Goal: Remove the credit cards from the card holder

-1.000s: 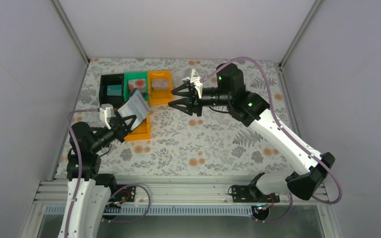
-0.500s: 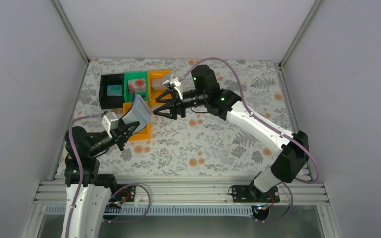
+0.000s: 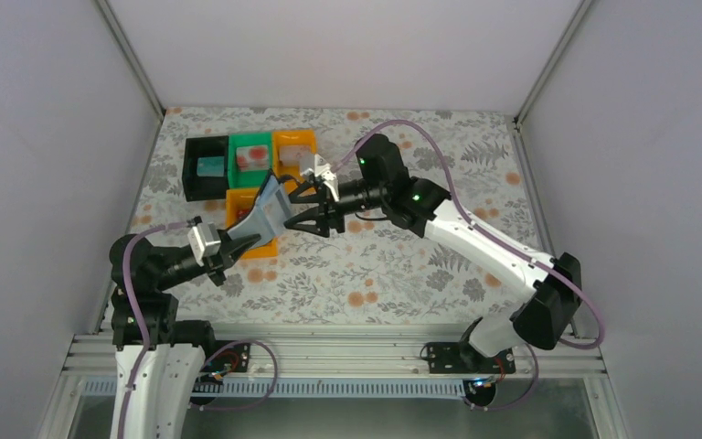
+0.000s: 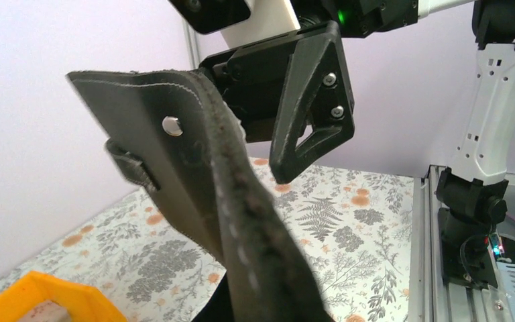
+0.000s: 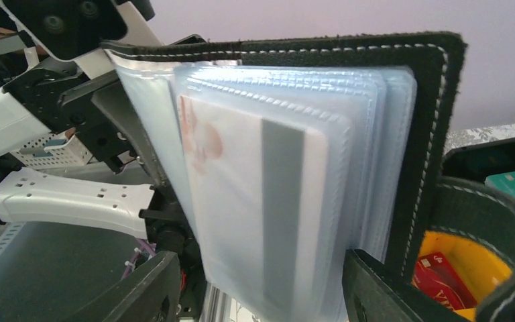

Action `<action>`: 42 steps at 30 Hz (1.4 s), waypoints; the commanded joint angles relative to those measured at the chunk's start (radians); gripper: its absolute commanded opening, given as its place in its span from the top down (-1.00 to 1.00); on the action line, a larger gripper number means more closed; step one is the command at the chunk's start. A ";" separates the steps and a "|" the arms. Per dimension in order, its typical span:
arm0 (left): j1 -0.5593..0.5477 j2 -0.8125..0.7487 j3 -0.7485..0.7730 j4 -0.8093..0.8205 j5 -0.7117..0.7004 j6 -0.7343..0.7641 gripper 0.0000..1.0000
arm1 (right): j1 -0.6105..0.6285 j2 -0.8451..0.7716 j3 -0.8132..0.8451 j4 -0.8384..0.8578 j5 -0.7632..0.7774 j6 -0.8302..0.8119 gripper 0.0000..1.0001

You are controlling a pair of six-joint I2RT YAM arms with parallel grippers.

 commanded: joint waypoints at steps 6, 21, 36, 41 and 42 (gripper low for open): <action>0.006 0.001 0.036 -0.007 0.021 0.075 0.95 | 0.013 -0.063 -0.017 0.000 0.044 -0.059 -0.25; 0.006 -0.002 0.041 -0.001 -0.053 0.051 0.95 | 0.015 -0.158 -0.047 -0.153 0.007 -0.203 0.00; 0.006 -0.004 0.044 0.010 -0.064 0.009 0.95 | 0.016 -0.179 -0.041 -0.086 0.161 -0.119 0.31; 0.007 -0.002 0.040 0.042 -0.135 -0.110 0.95 | 0.014 -0.252 -0.063 -0.051 0.320 -0.072 0.24; 0.006 -0.001 0.040 0.046 -0.154 -0.145 0.95 | 0.014 -0.262 -0.063 -0.051 0.323 -0.070 0.23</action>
